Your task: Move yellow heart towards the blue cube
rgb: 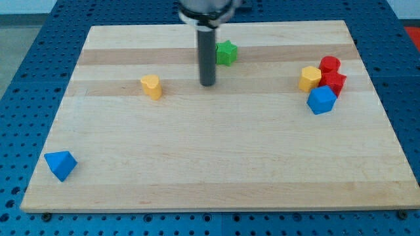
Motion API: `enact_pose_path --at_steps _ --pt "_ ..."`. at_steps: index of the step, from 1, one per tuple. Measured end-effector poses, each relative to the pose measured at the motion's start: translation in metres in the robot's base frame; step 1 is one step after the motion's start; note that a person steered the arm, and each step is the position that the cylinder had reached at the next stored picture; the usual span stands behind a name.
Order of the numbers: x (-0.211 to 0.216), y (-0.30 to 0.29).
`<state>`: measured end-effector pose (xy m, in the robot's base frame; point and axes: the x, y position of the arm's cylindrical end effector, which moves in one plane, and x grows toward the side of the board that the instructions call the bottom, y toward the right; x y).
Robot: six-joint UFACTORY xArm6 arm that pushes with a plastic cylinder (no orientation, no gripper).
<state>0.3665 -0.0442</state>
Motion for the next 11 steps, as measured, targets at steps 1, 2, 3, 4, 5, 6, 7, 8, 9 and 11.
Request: enact_pose_path --at_steps 1,2,3,4,5,6,7,8,9,11 --pt "-0.016 -0.063" --pt "-0.018 -0.132" --pt "-0.007 -0.180" --pt "0.023 -0.155" --pt "0.025 -0.070" --pt "0.025 -0.018" --pt "0.025 -0.055" --pt "0.017 -0.080" --pt "0.017 -0.025" --pt "0.017 0.105"
